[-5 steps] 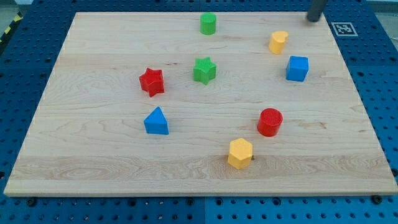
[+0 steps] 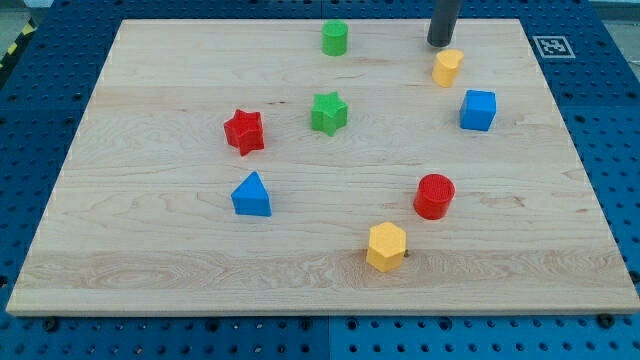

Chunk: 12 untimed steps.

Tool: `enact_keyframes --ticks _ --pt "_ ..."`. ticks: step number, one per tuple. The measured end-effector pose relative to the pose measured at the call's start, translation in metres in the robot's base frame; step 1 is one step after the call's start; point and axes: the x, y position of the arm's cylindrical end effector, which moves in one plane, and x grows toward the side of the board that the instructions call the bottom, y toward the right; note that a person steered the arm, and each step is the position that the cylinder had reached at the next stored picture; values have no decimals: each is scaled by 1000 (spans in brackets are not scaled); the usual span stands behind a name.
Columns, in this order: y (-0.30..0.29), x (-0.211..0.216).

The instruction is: Push the blue cube to the bottom right side of the board

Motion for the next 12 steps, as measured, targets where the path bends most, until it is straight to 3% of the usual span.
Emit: enact_keyframes --ticks 2,3,6,9,11,12 --pt "12 88" --pt "12 100" --pt "54 202" --pt "11 211" --pt "10 264" --pt "3 267"
